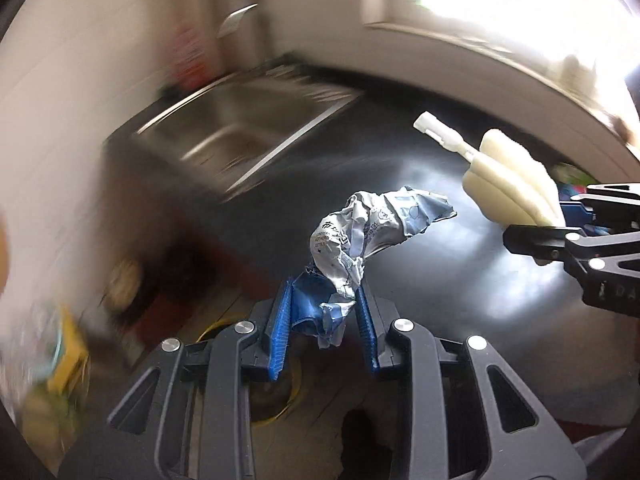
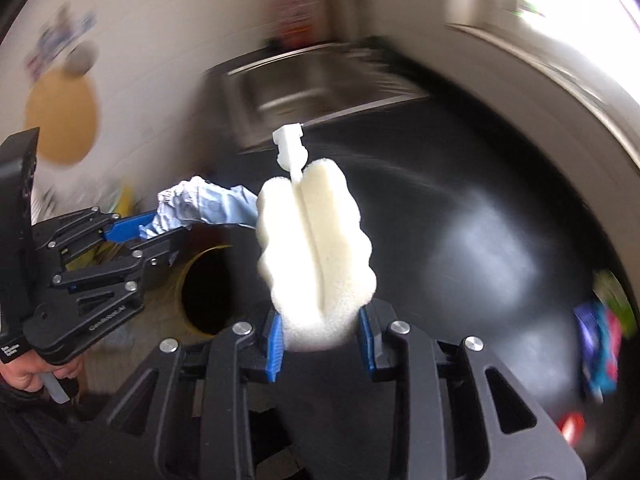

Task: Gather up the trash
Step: 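Carry foil and foam to the bin and open both tools over it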

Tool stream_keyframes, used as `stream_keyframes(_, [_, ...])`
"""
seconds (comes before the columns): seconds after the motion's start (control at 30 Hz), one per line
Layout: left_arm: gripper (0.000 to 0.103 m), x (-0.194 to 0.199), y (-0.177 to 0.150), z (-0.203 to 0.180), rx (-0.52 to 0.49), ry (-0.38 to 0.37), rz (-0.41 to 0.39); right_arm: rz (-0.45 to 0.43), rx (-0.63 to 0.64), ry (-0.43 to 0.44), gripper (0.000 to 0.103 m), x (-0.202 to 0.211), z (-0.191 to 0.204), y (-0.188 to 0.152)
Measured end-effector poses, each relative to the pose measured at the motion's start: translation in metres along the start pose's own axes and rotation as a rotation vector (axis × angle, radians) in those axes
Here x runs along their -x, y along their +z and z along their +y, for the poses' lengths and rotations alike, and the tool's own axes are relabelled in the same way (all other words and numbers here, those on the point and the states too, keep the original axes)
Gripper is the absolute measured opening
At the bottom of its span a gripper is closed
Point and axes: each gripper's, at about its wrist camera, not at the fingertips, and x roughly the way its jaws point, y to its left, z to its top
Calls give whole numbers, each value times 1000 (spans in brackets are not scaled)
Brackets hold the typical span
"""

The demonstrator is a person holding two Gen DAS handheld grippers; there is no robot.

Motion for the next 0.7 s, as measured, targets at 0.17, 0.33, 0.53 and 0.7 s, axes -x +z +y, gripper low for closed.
stream_keyframes(0.17, [30,-6,-50,79,182,127,93,87,136,139,30,-60,76,28])
stream_keyframes(0.33, [30,-21,-88,123,304,197,160,188,202,220,30,-115,123,33])
stream_keyframes(0.53, [30,-57,-116,151,400,201,195,276,224,224,30,-166,150,34])
stream_keyframes(0.7, [30,-96,-117,155,396,164,213,334,230,185,31,-203,146,35])
